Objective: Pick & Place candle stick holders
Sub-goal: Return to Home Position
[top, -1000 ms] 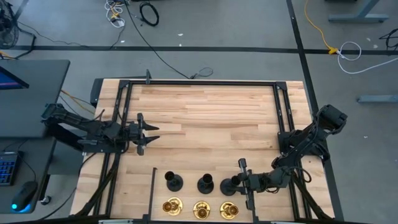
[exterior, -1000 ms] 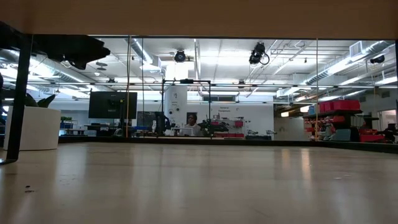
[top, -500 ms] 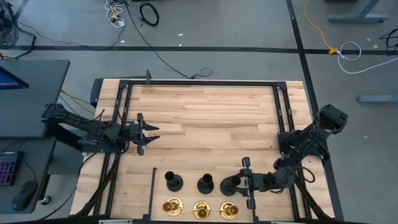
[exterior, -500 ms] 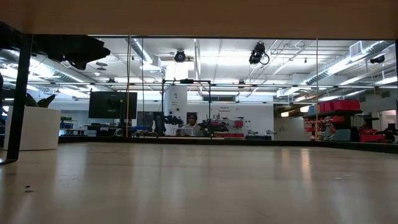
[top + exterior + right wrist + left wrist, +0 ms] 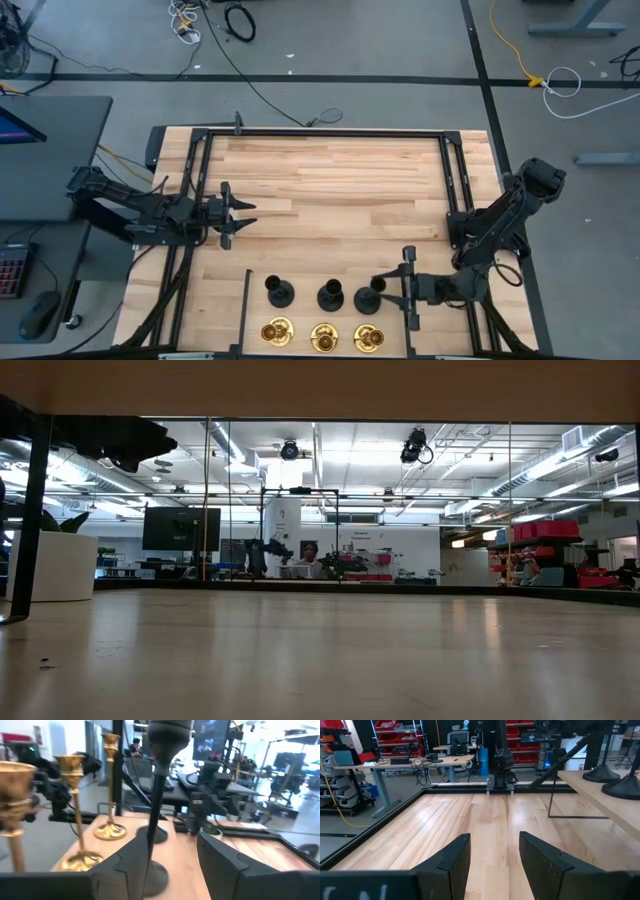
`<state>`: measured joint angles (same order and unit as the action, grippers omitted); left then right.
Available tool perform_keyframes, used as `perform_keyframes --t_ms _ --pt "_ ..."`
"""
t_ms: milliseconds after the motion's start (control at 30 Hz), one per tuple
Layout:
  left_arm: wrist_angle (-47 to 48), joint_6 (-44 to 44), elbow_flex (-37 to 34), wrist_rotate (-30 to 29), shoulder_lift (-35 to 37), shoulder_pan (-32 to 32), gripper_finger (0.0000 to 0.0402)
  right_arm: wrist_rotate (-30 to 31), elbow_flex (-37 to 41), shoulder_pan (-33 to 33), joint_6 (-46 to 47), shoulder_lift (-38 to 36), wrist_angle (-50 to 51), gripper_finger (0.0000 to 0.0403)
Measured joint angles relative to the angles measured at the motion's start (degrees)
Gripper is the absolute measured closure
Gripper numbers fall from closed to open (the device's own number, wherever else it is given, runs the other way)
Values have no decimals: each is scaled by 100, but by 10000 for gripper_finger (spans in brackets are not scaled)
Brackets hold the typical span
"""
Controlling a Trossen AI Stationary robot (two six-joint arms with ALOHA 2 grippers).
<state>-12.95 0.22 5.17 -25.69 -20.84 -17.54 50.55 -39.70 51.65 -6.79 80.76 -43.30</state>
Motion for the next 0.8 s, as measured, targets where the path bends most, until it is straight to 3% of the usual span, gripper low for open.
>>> perform_keyframes --t_ms 167,300,467,633,800 --pt "140 -1 0 -8 -2 0 232 0 34 -82 61 -235 475 237" --pt "130 -12 0 -158 0 -2 232 215 616 -85 270 -590 242 244" --pt "203 -61 0 -197 0 -2 232 -300 1575 -79 197 -1230 -877 253" --pt "257 -55 0 -623 4 -1 232 -41 2703 -300 393 -1689 -2015 255" --pt "280 74 0 -712 266 0 232 -1024 3781 -958 316 -1869 -3782 255"
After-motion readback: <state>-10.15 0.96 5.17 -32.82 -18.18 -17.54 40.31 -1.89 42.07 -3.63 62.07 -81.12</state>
